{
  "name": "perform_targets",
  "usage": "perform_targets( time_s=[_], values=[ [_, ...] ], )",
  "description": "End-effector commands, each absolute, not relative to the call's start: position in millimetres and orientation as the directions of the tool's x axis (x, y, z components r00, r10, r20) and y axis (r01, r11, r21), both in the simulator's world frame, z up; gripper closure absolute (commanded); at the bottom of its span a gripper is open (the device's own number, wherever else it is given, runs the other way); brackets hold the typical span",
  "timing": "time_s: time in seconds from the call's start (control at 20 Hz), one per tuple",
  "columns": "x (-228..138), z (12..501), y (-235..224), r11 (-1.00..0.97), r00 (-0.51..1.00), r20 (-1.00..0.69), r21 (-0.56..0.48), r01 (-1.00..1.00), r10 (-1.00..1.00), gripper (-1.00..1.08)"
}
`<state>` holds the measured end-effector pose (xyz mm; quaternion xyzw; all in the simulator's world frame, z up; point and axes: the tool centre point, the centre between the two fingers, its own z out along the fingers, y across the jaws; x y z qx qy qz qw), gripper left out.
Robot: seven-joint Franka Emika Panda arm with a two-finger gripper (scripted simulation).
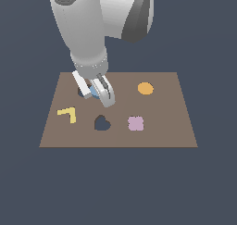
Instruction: Insert a designated object into the corresponding slot on a board.
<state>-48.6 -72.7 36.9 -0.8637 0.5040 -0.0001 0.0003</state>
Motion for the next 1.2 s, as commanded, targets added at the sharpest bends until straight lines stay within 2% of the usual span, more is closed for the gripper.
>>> perform_targets(
  time_s=[0.0, 0.6, 1.15],
  values=[
    [-47, 38, -83, -0.386, 0.386, 0.0, -0.001, -0.923, -0.923, 1.08],
    [-54, 40, -117, -0.014, 0.014, 0.0, 0.0, -1.0, -1.0, 1.08],
    [-59, 41, -126, 0.098, -0.098, 0.0, 0.001, -0.995, -0.995, 1.08]
  ],
)
